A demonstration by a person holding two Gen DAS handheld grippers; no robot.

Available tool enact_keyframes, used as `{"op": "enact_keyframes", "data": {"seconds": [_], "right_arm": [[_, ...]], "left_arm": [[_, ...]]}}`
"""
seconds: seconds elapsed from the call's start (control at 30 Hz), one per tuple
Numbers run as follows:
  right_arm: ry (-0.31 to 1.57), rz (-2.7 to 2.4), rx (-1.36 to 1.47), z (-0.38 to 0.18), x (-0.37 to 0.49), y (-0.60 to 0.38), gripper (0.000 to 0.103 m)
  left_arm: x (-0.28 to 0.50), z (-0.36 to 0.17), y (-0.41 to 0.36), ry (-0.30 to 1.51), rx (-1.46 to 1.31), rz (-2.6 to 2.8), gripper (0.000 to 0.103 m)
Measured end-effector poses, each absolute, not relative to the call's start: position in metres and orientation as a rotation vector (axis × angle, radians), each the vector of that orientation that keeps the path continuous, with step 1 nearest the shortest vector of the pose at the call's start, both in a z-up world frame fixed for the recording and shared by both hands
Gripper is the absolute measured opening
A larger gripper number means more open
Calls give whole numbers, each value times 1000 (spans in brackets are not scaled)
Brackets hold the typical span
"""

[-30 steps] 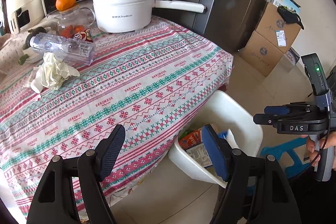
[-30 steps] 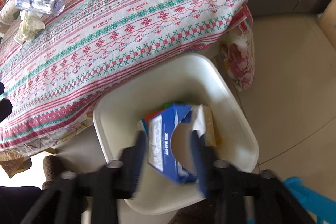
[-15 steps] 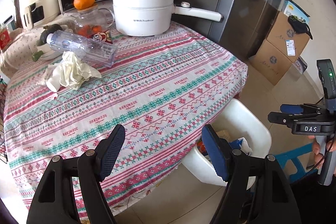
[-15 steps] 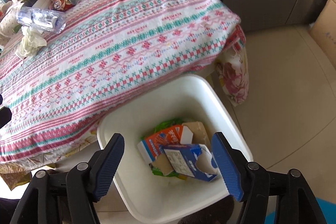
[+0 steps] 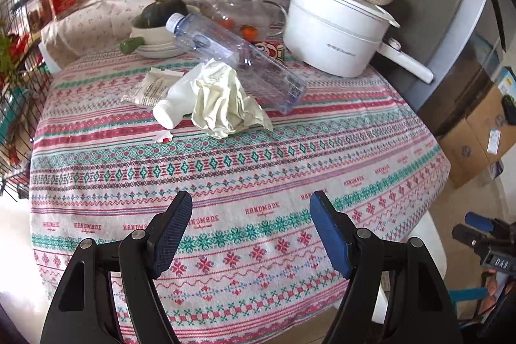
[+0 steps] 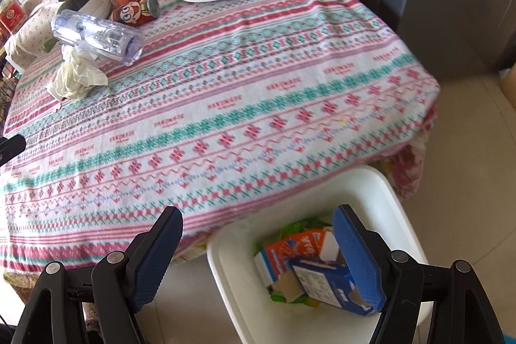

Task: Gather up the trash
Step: 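Move the left gripper to the crumpled cream paper and grasp it, then grasp the white tissue with the right gripper and lift it while the left holds the paper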

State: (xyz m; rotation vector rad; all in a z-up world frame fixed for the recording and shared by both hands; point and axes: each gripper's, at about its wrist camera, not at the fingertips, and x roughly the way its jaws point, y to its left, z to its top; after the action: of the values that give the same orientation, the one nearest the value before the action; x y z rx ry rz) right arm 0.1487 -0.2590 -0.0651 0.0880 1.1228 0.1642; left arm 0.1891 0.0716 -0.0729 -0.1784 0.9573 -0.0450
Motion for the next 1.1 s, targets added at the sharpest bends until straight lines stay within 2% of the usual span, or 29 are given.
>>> {"op": "enact_keyframes", "data": {"seconds": [0.13, 0.73, 0.9, 0.97, 1.1], "right_arm": [[1119, 175, 66, -68, 162, -240, 81], [1167, 165, 182, -85, 201, -222, 81], [1176, 160, 186, -86, 200, -228, 81], [1177, 159, 188, -86, 199, -228, 81], [1166, 164, 189, -83, 198, -227, 81]], "left_arm": [[213, -86, 91, 935, -297, -7, 78], [307, -137, 98, 875, -473, 251, 79], [307, -140, 106, 861, -468, 255, 64], [305, -135, 103, 859, -431, 238, 51], [291, -121, 97, 885, -375, 177, 44]]}}
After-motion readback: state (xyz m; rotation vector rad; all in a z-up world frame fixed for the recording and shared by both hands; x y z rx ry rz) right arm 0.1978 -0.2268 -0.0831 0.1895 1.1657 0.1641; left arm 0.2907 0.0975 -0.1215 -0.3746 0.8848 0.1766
